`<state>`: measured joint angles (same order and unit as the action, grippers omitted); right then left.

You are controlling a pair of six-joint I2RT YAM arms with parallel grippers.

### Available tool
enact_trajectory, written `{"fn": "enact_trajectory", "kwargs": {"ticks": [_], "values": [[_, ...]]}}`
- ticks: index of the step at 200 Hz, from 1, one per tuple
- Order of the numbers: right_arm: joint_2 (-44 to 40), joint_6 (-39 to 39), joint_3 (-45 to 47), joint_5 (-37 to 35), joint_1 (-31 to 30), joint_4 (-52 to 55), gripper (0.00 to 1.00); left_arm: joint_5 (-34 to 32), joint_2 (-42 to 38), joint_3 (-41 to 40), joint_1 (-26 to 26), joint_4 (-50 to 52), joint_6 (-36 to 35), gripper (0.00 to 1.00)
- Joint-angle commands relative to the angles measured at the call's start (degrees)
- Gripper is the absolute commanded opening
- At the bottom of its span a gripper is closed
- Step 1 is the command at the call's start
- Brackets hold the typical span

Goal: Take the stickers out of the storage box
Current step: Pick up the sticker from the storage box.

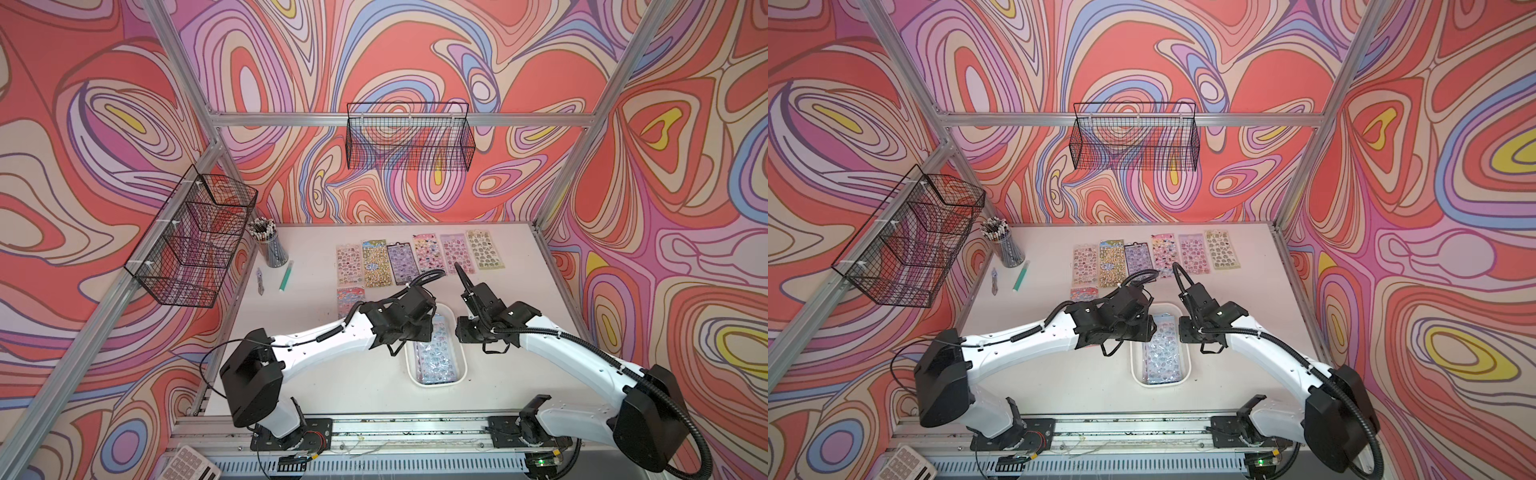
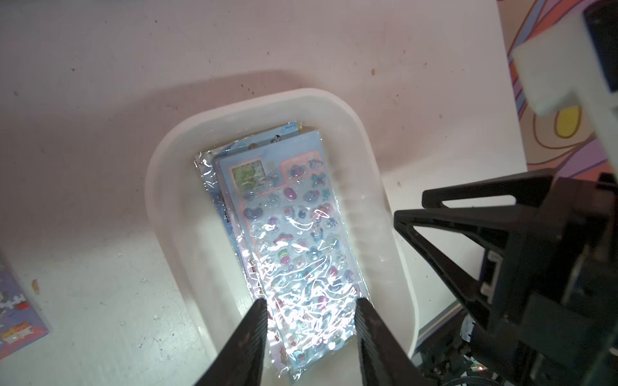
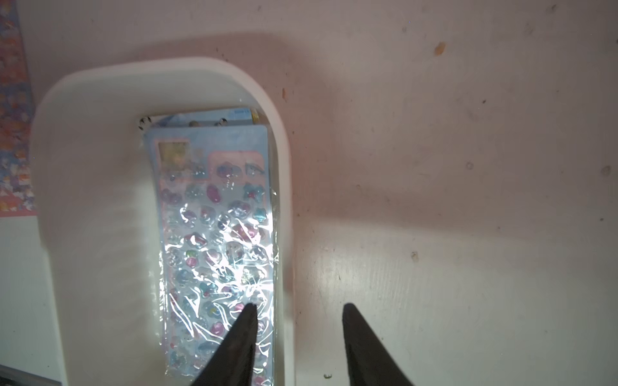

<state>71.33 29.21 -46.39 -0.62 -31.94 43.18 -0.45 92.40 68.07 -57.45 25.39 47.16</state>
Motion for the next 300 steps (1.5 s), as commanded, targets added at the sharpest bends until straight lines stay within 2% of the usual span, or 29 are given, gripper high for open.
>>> {"fn": "enact_trajectory", "kwargs": {"ticks": [1, 21, 41, 70, 207, 266, 300], "values": [[0.7, 0.4, 2.3, 1.9, 0.0, -3.2, 0.43, -0.9, 3.0, 1.6, -0.6, 3.4, 2.0, 0.46], [2.2, 0.5, 3.0, 2.1, 0.0, -4.4, 0.38, -1.1, 5.1, 1.6, -0.6, 2.8, 3.2, 0.46], [3.5, 1.3, 4.2, 2.7, 0.1, -6.8, 0.23, -2.0, 7.4, 2.4, -0.7, 3.7, 4.5, 0.44], [4.2, 2.2, 6.2, 3.0, 0.1, -9.0, 0.15, -3.8, 8.8, 2.8, -1.1, 4.7, 5.5, 0.43], [1.7, 3.7, 6.6, 3.7, 0.2, -10.3, 0.11, -3.5, 17.5, 3.5, -1.4, 1.0, 8.9, 0.46], [1.4, 3.7, 6.7, 3.9, 0.3, -10.5, 0.11, -8.3, 16.2, 3.7, -1.8, 4.8, 8.9, 0.49], [1.4, 3.7, 6.7, 4.3, 0.3, -10.9, 0.1, -6.7, 17.3, 3.1, -2.0, 3.4, 9.6, 0.49]]}}
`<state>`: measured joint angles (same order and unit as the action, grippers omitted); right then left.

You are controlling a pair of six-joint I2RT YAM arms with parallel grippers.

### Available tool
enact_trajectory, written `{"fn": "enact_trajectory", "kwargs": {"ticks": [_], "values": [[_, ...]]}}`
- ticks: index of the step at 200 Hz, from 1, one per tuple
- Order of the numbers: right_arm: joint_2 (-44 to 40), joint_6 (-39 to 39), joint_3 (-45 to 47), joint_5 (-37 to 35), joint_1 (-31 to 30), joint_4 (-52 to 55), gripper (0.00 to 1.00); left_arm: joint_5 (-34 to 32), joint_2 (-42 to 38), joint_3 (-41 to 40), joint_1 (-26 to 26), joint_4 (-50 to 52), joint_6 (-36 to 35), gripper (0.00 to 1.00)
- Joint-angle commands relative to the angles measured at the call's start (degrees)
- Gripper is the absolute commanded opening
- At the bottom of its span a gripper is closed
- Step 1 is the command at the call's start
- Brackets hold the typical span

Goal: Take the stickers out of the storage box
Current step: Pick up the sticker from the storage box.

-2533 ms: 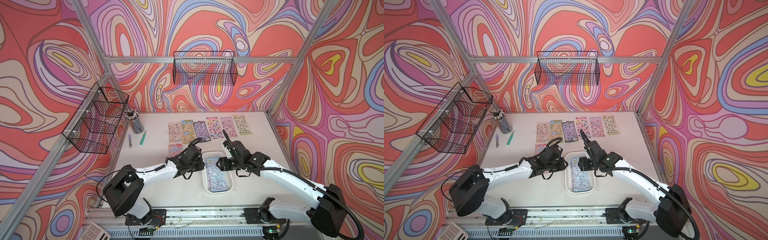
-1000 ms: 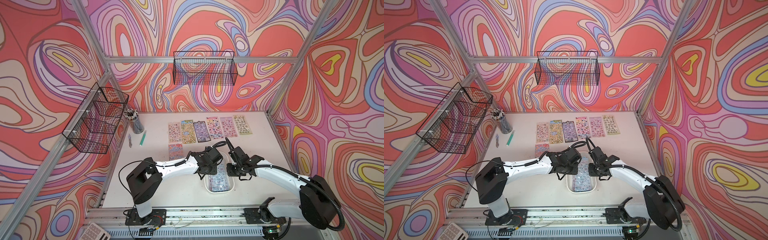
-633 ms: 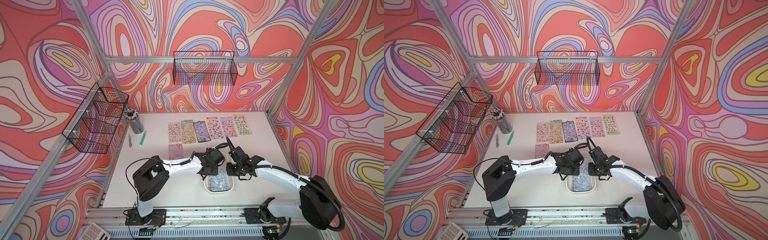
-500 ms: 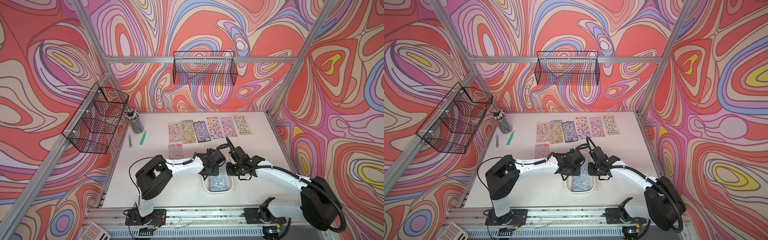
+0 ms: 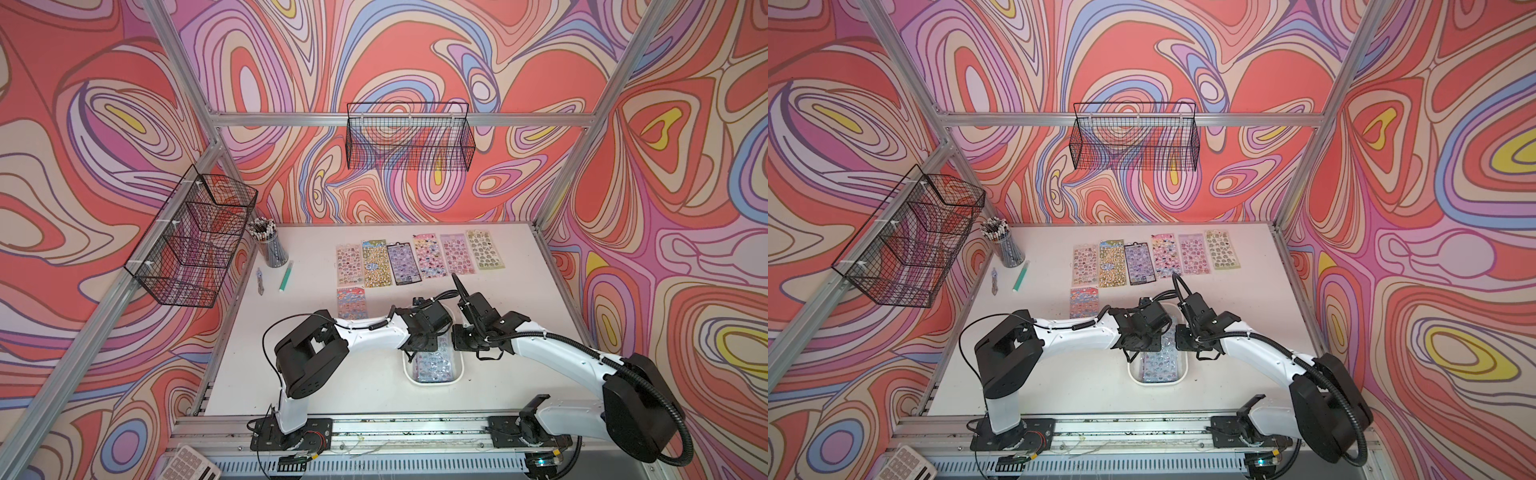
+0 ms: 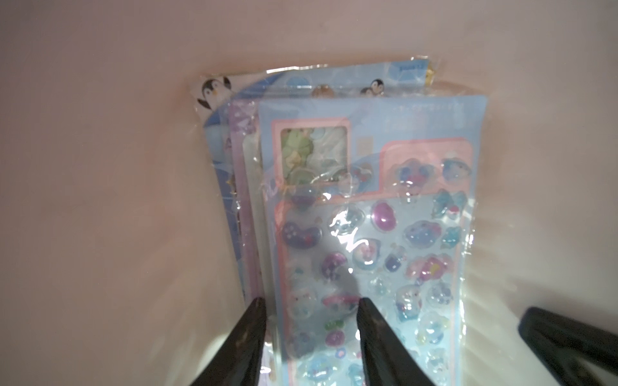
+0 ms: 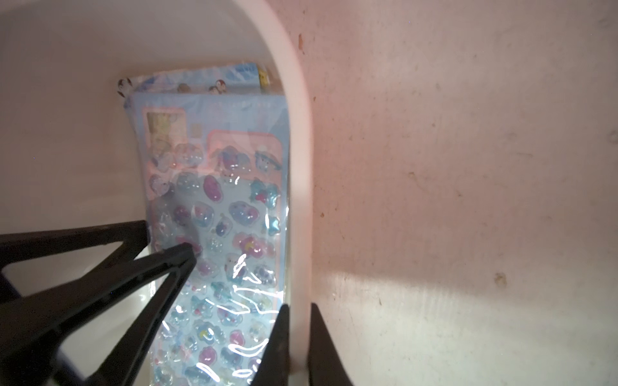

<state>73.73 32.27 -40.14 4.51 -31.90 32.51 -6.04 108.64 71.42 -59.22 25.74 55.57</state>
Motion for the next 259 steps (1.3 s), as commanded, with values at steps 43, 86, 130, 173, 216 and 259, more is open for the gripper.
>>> {"fn": "enact_trajectory", "kwargs": {"ticks": [43, 86, 130, 173, 216, 259], "values": [[-1.0, 0.8, 0.8, 0.0, 0.2, -0.6, 0.1, 1.6, 1.0, -2.9, -0.2, -2.5, 2.8, 0.46], [-1.2, 0.7, 0.6, 0.6, 0.3, -0.6, 0.07, 2.7, 2.2, -3.7, 0.0, -4.8, 3.6, 0.38], [-1.5, 0.6, 0.6, 0.7, 0.3, -0.5, 0.07, 1.2, 0.5, -3.9, 0.0, -4.4, 3.3, 0.2], [-1.3, 0.6, 0.9, 0.8, 0.3, -0.8, 0.06, -1.1, -1.9, -3.9, 0.0, -2.4, 2.5, 0.07], [-1.3, 0.6, 1.2, 0.7, 0.2, -1.2, 0.06, -3.1, -5.0, -4.2, 0.0, -1.2, 1.9, 0.0], [-1.0, 0.7, 1.2, 0.3, 0.3, -1.3, 0.06, -3.4, -7.4, -3.1, 0.0, -0.3, 1.0, 0.0]]}}
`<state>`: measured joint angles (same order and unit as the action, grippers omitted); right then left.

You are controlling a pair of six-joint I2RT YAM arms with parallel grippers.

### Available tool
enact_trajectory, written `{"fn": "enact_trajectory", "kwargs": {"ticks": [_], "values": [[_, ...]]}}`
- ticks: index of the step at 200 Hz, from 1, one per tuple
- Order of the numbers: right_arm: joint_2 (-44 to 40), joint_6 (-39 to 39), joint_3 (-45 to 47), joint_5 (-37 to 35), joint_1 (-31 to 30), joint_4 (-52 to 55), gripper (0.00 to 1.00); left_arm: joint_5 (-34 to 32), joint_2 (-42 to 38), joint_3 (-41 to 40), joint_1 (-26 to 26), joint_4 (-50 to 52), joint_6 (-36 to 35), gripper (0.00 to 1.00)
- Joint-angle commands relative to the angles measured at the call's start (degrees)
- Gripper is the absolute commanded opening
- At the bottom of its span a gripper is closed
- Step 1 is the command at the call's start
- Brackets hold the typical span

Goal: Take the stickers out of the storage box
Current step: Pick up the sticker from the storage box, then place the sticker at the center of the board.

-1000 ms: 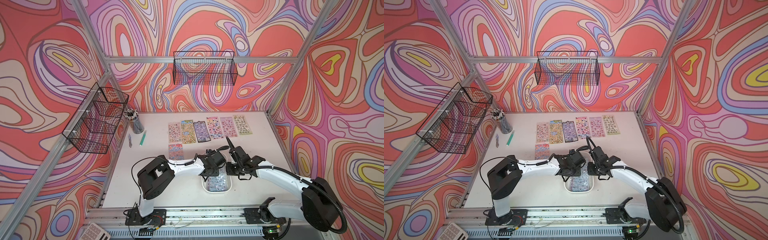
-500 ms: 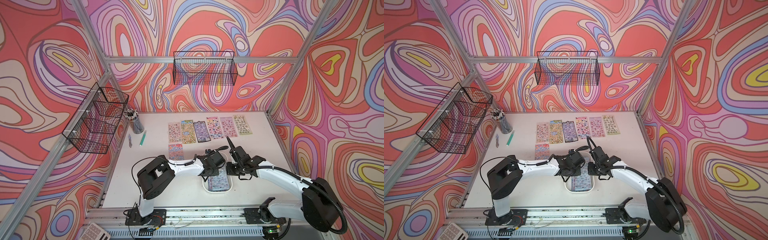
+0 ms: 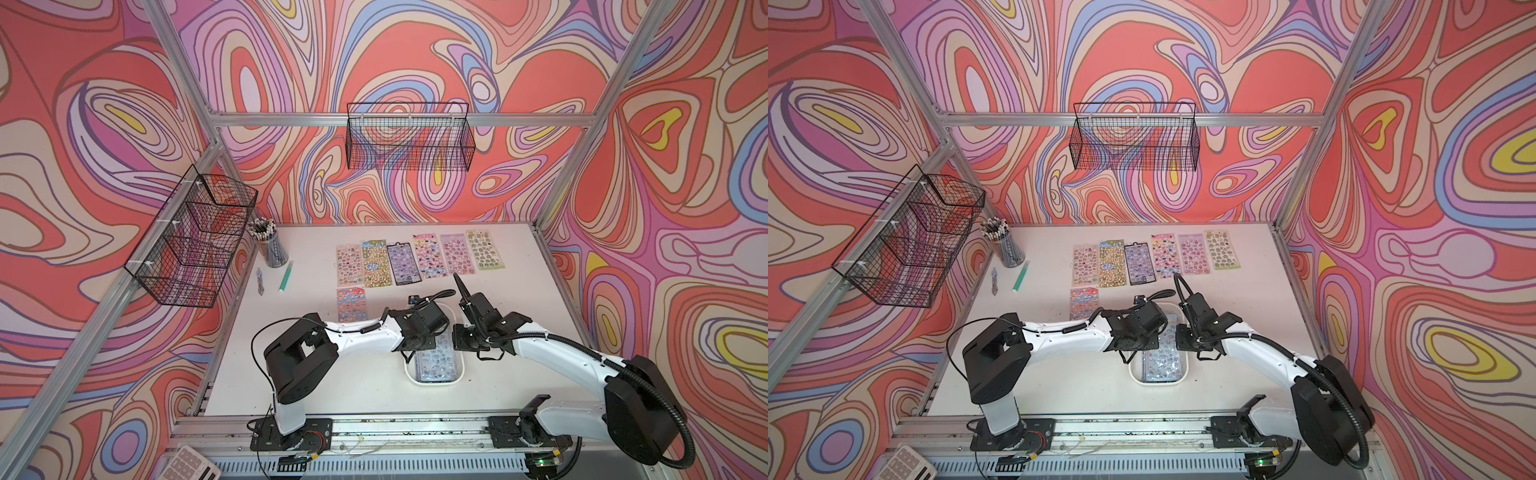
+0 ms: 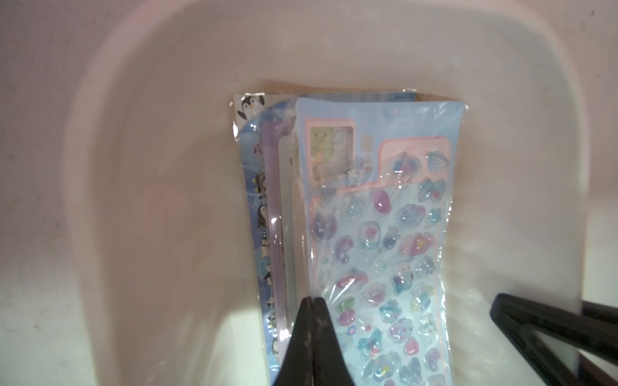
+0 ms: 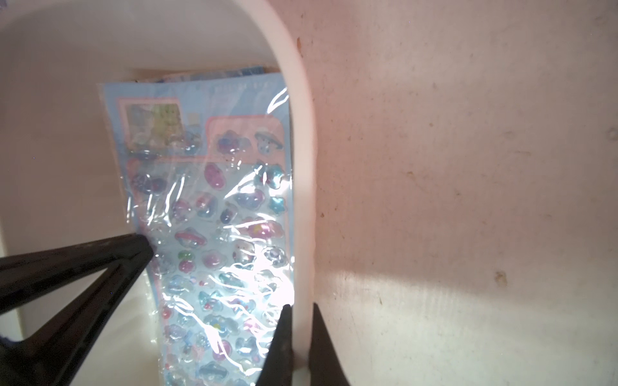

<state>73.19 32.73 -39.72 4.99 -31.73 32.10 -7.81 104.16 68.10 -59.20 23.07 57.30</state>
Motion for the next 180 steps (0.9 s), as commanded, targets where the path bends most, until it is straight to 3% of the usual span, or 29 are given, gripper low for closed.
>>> {"fn": "enact_trajectory", "kwargs": {"ticks": [1, 101, 155, 180], "values": [[-0.5, 0.2, 0.7, -0.2, 0.1, -0.9, 0.06, -1.7, -3.0, 0.2, 0.0, 2.4, -0.7, 0.0], [-0.5, -1.0, -2.6, -2.3, 1.1, 2.4, 0.05, -1.4, -15.4, 5.9, 1.9, 8.2, -8.3, 0.0], [0.3, -4.1, -4.2, -2.9, 5.5, 3.9, 0.05, 5.7, -26.3, 3.4, 10.7, 12.1, -13.5, 0.0], [0.8, -4.8, -4.5, -2.9, 6.0, 3.6, 0.04, 11.8, -31.4, 0.1, 17.5, 13.3, -16.9, 0.0]]}}
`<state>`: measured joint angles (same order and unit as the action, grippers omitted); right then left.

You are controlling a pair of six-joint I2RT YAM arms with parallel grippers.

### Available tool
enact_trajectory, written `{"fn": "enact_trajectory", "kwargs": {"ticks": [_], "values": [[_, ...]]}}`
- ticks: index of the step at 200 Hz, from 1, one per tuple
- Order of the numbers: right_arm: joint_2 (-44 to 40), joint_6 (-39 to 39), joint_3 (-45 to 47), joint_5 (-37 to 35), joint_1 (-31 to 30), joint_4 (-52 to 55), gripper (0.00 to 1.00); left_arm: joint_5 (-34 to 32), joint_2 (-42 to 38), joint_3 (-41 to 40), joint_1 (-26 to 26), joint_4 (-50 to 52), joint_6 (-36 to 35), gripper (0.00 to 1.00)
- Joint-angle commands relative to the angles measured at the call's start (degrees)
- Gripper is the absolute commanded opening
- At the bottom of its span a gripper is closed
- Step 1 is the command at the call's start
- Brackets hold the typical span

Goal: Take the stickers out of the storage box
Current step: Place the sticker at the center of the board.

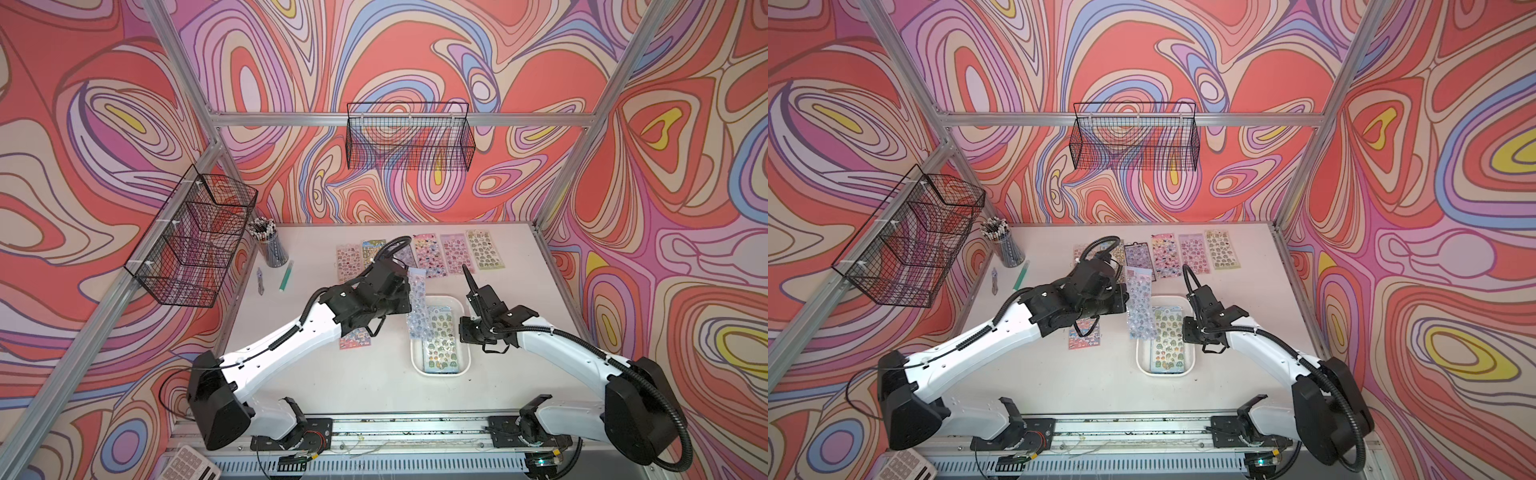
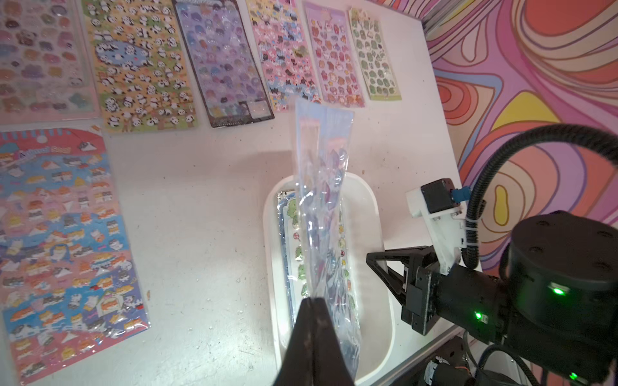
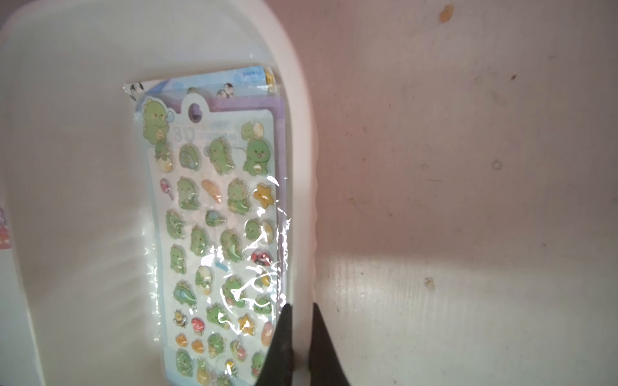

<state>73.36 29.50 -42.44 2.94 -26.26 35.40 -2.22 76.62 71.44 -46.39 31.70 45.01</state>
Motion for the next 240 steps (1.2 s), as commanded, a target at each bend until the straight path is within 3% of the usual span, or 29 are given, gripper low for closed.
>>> {"fn": "enact_trajectory", "kwargs": {"ticks": [1, 30, 63, 110, 172, 198, 240], "values": [[0.7, -1.7, -1.9, -0.8, 0.5, 0.2, 0.04, 6.5, -4.1, -3.4, 5.1, 4.8, -4.8, 0.0], [1.3, -2.6, -1.9, 0.4, 0.5, -0.7, 0.03, 12.9, -7.2, -5.2, 16.8, 7.8, -11.8, 0.0], [1.5, -4.0, -1.7, 2.1, 0.6, -1.6, 0.03, 23.6, -5.3, -5.3, 31.1, 7.1, -20.2, 0.0], [1.0, -5.5, -1.2, 5.1, 0.6, -3.1, 0.02, 28.1, 3.9, 1.5, 42.0, 5.6, -29.5, 0.0], [-1.4, -5.9, -0.6, 9.1, 0.6, -4.1, 0.02, 29.8, 22.7, 14.5, 50.7, 8.0, -39.6, 0.0], [-1.3, -6.0, -0.3, 10.3, 0.5, -4.5, 0.02, 27.0, 30.3, 22.7, 51.4, 13.3, -44.2, 0.0], [-0.5, -6.2, -0.3, 11.1, 0.5, -4.8, 0.01, 25.4, 36.5, 29.9, 53.4, 13.7, -45.9, 0.0]]}}
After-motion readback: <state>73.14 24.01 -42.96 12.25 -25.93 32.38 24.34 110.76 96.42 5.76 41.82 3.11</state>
